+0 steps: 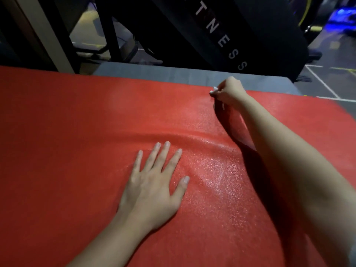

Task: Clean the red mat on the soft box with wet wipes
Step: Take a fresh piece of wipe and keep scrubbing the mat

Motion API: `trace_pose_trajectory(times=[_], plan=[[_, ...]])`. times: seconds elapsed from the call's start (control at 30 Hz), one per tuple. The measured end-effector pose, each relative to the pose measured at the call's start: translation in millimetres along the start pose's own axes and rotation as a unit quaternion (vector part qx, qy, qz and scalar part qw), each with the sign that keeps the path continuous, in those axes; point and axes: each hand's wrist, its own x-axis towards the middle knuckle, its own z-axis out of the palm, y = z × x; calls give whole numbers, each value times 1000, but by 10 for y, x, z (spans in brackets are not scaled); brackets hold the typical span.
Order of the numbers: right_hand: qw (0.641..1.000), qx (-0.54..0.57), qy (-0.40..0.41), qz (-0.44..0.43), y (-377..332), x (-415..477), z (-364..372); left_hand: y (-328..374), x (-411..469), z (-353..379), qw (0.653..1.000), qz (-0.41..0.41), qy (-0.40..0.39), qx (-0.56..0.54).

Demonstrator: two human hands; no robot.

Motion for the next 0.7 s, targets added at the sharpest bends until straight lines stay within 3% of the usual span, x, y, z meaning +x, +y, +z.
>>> trace_pose_trajectory(times=[0.1,0.23,0.4,0.63,0.7], plan=[[997,26,-38,-60,31,-120,-73,8,-11,-12,1000,0,-8,1],[995,23,62,-77,-3,-87,88,6,-1,-39,1000,-4,-16,7],[993,-38,18,-106,-123,-279,110,1,6,-36,1000,-10,-10,-6],[967,-86,-61,-233,-2,-1193,-97,20,5,-19,1000,-15,3,-11],[967,-94,-71,-227,-38,-1224,-122,21,3,-14,1000,-14,0,-9]])
